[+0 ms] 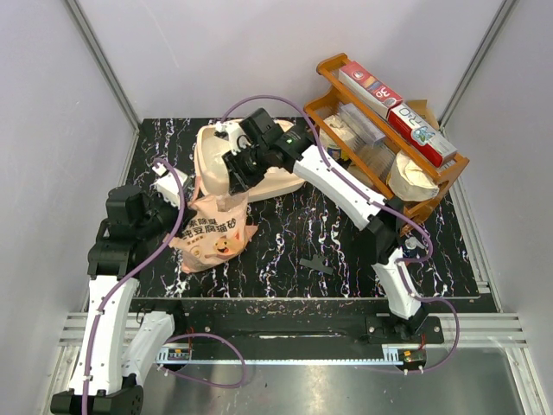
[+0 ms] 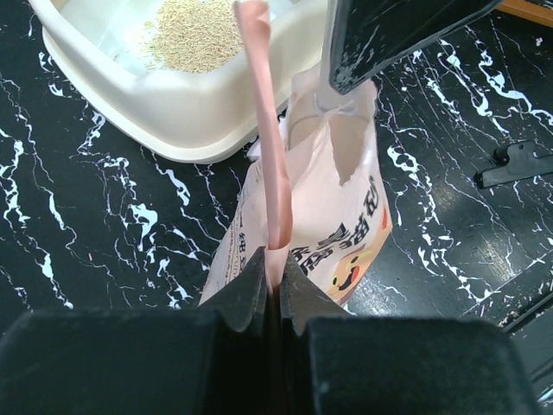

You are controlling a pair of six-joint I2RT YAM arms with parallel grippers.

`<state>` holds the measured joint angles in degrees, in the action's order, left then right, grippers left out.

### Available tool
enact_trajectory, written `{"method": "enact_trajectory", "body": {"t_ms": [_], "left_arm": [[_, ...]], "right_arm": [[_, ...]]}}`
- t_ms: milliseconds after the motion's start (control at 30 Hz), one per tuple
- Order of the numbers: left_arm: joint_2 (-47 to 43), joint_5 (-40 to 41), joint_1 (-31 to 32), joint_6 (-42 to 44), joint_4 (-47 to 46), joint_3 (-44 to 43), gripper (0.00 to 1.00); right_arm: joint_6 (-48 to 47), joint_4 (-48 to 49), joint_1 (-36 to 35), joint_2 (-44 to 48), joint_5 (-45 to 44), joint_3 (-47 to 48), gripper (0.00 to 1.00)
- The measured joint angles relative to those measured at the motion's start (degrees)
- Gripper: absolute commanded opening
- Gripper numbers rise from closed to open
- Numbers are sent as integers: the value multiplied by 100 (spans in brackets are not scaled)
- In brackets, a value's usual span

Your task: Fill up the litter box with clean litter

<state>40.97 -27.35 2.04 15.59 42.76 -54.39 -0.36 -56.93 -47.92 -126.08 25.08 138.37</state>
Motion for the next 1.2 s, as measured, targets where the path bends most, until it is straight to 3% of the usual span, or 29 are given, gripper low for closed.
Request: {"method": "enact_trajectory", "body": {"t_ms": [233, 533, 933, 1200], "left_arm": [[28, -136, -4, -50, -11, 0, 2], [28, -184, -9, -280, -44, 0, 2], [-131, -219, -11, -754, -575, 385, 2], [-269, -201, -24, -802, -560, 505, 2]], "right_arm": [[857, 129, -118, 46, -898, -387, 0], [1182, 282, -229, 28, -1126, -684, 0], [1582, 568, -199, -426, -525, -675, 0], [1967, 1032, -131, -909, 544, -466, 0]]}}
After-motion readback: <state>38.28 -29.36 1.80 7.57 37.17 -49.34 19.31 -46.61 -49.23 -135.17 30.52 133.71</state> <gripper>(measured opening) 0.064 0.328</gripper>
